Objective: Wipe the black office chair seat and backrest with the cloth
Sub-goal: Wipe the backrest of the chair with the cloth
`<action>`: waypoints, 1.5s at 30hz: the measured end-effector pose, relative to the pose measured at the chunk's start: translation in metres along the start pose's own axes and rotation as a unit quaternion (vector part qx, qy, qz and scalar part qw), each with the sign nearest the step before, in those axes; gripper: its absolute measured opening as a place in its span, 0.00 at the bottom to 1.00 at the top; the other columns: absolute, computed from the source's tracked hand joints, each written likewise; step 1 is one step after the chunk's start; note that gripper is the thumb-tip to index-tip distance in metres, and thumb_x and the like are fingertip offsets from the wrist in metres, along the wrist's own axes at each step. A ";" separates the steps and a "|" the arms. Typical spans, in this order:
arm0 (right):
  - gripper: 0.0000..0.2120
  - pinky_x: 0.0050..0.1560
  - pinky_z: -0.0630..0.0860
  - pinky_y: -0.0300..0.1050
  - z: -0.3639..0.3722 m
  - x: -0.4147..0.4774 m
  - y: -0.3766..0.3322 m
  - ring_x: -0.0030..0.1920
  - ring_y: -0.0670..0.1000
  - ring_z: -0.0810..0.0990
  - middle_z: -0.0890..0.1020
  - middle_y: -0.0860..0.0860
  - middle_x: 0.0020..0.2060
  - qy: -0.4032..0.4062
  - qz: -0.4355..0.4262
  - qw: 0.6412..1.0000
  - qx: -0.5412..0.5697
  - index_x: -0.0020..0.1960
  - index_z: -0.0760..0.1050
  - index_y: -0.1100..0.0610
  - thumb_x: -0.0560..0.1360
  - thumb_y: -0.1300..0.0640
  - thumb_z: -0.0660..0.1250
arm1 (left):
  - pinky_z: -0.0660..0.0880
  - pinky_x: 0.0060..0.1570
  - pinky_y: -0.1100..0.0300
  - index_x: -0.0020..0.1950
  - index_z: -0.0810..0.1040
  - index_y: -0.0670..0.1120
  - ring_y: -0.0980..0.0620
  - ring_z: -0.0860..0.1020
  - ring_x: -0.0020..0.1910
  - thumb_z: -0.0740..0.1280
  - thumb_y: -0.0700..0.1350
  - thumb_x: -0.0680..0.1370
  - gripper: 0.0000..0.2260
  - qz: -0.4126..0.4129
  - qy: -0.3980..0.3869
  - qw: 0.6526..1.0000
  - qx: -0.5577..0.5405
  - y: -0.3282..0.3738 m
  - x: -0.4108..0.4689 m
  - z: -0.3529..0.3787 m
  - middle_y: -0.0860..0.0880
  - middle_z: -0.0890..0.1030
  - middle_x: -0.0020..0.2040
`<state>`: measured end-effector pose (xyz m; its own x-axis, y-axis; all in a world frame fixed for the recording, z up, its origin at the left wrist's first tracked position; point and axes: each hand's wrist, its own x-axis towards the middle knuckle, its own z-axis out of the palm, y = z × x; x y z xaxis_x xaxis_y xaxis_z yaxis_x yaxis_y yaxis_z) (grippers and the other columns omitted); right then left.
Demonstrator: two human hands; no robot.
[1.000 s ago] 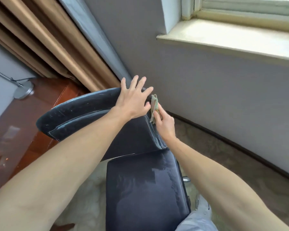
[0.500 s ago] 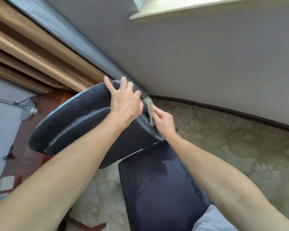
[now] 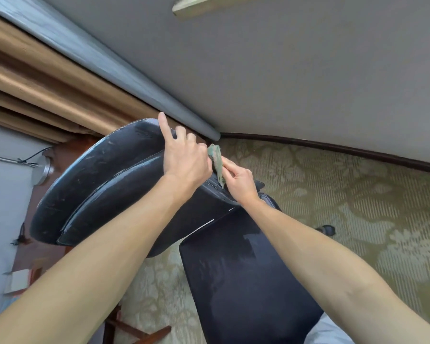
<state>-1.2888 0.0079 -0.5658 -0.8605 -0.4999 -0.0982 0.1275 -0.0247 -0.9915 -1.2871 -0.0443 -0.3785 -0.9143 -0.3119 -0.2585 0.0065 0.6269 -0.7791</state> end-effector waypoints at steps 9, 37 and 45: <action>0.14 0.67 0.71 0.41 0.026 0.007 -0.030 0.64 0.41 0.75 0.80 0.47 0.61 0.031 -0.054 0.994 0.088 0.62 0.79 0.54 0.78 0.59 0.65 | 0.48 0.67 0.25 0.55 0.81 0.47 0.38 0.71 0.54 0.55 0.51 0.76 0.18 0.000 -0.020 1.000 0.021 -0.003 0.000 0.015 0.45 0.78 0.48; 0.14 0.73 0.64 0.44 -0.018 0.001 0.064 0.68 0.42 0.71 0.78 0.49 0.64 0.011 0.140 0.985 0.098 0.63 0.78 0.56 0.78 0.59 0.65 | 0.58 0.63 0.31 0.54 0.79 0.45 0.40 0.72 0.51 0.57 0.49 0.77 0.14 0.064 -0.059 0.996 0.006 0.056 0.010 0.019 0.43 0.78 0.49; 0.15 0.71 0.64 0.39 -0.022 -0.025 0.054 0.67 0.39 0.70 0.76 0.44 0.62 0.061 0.080 0.982 0.160 0.64 0.76 0.57 0.78 0.63 0.65 | 0.54 0.64 0.28 0.57 0.78 0.44 0.38 0.73 0.54 0.56 0.49 0.78 0.16 0.079 -0.049 0.995 0.025 0.088 0.004 0.012 0.43 0.79 0.51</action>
<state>-1.2711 0.0380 -0.6183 -0.8667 -0.4135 -0.2790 0.3975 -0.2346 -0.8871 -1.2857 0.0012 -0.4546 -0.8566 -0.2813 -0.4326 0.1700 0.6378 -0.7512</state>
